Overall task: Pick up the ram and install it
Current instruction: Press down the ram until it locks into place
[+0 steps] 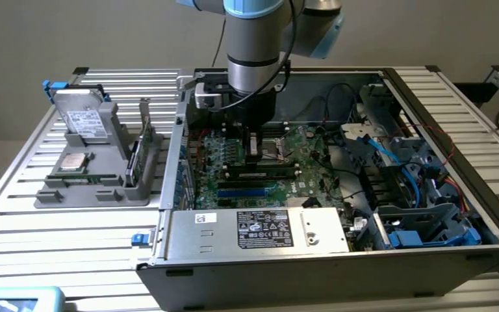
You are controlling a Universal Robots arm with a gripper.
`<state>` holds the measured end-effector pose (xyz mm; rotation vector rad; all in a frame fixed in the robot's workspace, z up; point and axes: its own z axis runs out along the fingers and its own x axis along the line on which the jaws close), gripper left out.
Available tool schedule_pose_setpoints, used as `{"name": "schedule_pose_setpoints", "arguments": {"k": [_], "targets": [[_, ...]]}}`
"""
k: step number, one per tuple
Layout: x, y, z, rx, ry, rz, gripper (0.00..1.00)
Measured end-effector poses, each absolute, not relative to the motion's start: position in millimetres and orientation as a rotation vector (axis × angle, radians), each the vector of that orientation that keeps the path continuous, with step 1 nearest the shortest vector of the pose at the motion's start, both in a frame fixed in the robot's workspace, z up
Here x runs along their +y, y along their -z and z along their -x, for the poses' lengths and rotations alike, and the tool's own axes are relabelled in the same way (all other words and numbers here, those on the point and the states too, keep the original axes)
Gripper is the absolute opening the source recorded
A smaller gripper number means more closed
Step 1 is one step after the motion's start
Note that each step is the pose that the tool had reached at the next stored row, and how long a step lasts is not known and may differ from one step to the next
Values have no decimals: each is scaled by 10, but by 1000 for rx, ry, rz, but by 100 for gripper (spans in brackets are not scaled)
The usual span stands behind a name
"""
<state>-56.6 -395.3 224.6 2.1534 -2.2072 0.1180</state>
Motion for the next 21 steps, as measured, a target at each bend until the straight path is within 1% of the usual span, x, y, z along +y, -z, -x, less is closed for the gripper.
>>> {"name": "schedule_pose_setpoints", "arguments": {"k": [4, 7, 10, 21], "targets": [[-3951, -2249, 565, -2210, -117, -2152, 11], [-3952, -2371, 549, -2209, -118, -2152, 11], [-3953, -2433, 496, -2210, -117, -2152, 11], [-3981, -2475, 272, -2210, -117, -2152, 11]]}}
